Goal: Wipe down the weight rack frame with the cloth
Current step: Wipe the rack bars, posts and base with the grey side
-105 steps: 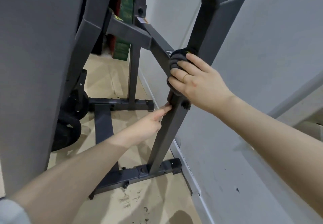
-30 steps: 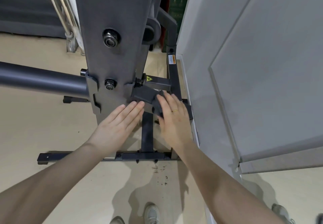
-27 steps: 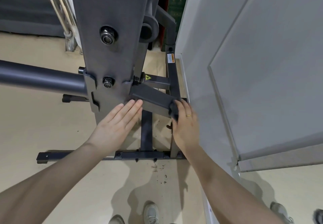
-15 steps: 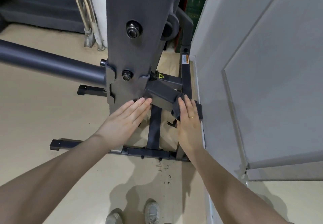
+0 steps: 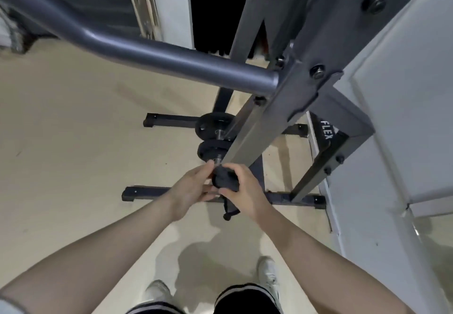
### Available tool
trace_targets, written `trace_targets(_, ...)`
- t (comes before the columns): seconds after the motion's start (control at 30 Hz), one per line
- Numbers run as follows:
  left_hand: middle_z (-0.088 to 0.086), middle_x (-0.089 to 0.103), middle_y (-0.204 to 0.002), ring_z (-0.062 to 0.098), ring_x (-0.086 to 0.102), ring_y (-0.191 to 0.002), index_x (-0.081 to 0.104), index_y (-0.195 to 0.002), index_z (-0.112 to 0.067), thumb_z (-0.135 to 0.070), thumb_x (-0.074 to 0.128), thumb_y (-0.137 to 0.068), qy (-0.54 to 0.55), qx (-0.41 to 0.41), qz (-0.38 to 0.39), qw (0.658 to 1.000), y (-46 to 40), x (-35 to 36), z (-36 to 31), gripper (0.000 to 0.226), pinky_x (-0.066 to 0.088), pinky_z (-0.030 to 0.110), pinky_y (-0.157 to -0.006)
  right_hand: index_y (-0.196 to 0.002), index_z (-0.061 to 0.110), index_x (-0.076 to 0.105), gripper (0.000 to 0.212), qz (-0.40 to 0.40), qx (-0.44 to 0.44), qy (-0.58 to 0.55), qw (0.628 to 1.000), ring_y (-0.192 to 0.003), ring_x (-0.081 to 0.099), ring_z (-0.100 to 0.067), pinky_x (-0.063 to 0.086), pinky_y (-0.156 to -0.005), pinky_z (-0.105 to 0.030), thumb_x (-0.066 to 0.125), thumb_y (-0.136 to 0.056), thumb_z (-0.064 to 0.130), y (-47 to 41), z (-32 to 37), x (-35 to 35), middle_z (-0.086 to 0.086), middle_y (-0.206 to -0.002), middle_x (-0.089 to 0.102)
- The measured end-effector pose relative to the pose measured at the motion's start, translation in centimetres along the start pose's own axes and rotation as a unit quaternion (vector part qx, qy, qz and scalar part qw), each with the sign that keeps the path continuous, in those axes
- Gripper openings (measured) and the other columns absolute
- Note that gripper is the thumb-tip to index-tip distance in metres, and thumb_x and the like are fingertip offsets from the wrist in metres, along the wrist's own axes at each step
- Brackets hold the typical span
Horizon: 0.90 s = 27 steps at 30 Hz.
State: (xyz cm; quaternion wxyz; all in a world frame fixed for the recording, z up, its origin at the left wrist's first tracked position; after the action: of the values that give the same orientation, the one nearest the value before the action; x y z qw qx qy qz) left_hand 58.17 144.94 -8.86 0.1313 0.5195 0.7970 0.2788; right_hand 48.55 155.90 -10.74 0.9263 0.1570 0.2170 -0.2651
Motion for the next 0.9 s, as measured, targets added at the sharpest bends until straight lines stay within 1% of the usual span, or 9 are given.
trace_targets(0.17,0.015,0.064,-0.096,0.023,0.061,-0.090,0.057,-0.097,-0.009,-0.022,0.061,-0.091,-0.076,0.010,0.014,0.997,1.2,-6.5,1.8,0.015,0.048,0.043,-0.096,-0.113,0.012,0.054,0.032,-0.006,0.069,-0.212,0.975,-0.109,0.057,-0.015,0.048,-0.093,-0.030,0.069,-0.084,0.014,1.0,3.2,6.1,-0.002,-0.113,0.059)
trace_targets(0.23,0.008,0.066,-0.087,0.019,0.062,-0.081,0.056,-0.092,-0.012,-0.020,0.069,-0.085,-0.140,-0.010,0.051,0.989,1.0,-8.2,2.5,0.016,0.051,0.032,-0.078,-0.106,0.007,0.058,0.019,-0.038,0.114,-0.241,0.963,-0.102,0.059,-0.020,0.049,-0.087,-0.031,0.059,-0.088,0.002,0.4,3.1,6.9,-0.007,-0.106,0.063)
trace_targets(0.33,-0.013,0.061,-0.061,0.002,0.057,-0.061,0.056,-0.070,-0.017,-0.015,0.064,-0.089,-0.205,-0.036,0.097,0.973,0.5,-10.3,3.5,0.020,0.042,0.013,-0.056,-0.105,0.007,0.059,0.014,-0.122,0.164,-0.207,0.957,-0.102,0.058,-0.027,0.048,-0.091,-0.042,0.051,-0.094,0.005,-1.3,1.6,7.3,-0.011,-0.104,0.064)
trace_targets(0.43,-0.016,0.061,-0.060,0.001,0.056,-0.062,0.059,-0.073,-0.019,-0.019,0.055,-0.094,-0.231,-0.048,0.096,0.967,-1.7,-11.7,5.8,0.022,0.039,0.013,-0.058,-0.104,0.014,0.054,0.011,-0.146,0.184,-0.155,0.960,-0.096,0.055,-0.024,0.047,-0.085,-0.037,0.044,-0.098,0.011,-3.7,-0.4,7.9,-0.005,-0.100,0.060)
trace_targets(0.53,-0.007,0.053,-0.069,0.013,0.050,-0.075,0.053,-0.077,-0.012,-0.023,0.044,-0.099,-0.287,-0.007,-0.004,0.958,-7.0,-13.1,9.1,0.027,0.032,0.021,-0.054,-0.103,0.013,0.052,0.011,-0.162,0.130,-0.064,0.976,-0.089,0.055,-0.022,0.041,-0.073,-0.029,0.042,-0.100,0.011,-7.4,-3.8,10.3,-0.003,-0.093,0.059)
trace_targets(0.6,0.003,0.057,-0.080,0.022,0.053,-0.083,0.051,-0.080,-0.014,-0.027,0.040,-0.101,-0.228,-0.024,-0.064,0.971,-11.6,-14.6,12.6,0.028,0.041,0.027,-0.064,-0.109,0.006,0.054,0.016,-0.180,0.102,-0.001,0.978,-0.085,0.057,-0.024,0.036,-0.066,-0.026,0.043,-0.100,0.013,-9.9,-6.9,13.4,-0.005,-0.091,0.060)
trace_targets(0.67,0.009,0.061,-0.095,0.026,0.056,-0.089,0.055,-0.092,-0.017,-0.030,0.036,-0.102,-0.066,-0.071,-0.103,0.990,-16.5,-16.6,17.1,0.025,0.049,0.037,-0.083,-0.113,0.003,0.054,0.021,-0.172,0.063,0.029,0.983,-0.080,0.054,-0.021,0.030,-0.062,-0.022,0.044,-0.100,0.015,-12.4,-10.4,17.5,-0.003,-0.089,0.058)
trace_targets(0.8,0.006,0.064,-0.072,0.019,0.058,-0.061,0.060,-0.098,-0.010,-0.026,0.028,-0.101,0.212,-0.131,-0.102,0.963,-24.9,-22.4,26.1,0.035,0.053,0.030,-0.063,-0.115,0.001,0.057,0.025,-0.052,-0.028,0.071,0.996,-0.093,0.058,-0.025,0.032,-0.070,-0.020,0.050,-0.098,0.017,-17.7,-18.0,28.2,-0.008,-0.098,0.065)
trace_targets(0.9,0.011,0.067,-0.080,0.024,0.060,-0.070,0.065,-0.098,-0.007,-0.046,0.037,-0.094,0.271,-0.132,-0.082,0.950,-29.1,-27.9,31.4,0.048,0.050,0.030,-0.064,-0.106,-0.006,0.063,0.030,0.059,-0.079,0.092,0.991,-0.097,0.056,-0.028,0.038,-0.079,-0.031,0.061,-0.091,0.020,-21.4,-22.4,35.8,-0.017,-0.096,0.066)
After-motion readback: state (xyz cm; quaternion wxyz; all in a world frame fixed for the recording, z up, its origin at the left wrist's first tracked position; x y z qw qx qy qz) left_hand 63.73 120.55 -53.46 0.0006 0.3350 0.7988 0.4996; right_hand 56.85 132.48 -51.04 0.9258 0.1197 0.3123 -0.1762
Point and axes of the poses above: each hand's wrist, its own y-axis away from the middle knuckle, its own x-axis out of the palm, z = x × y, the point moved 1 cm from there along -y, towards the middle knuckle
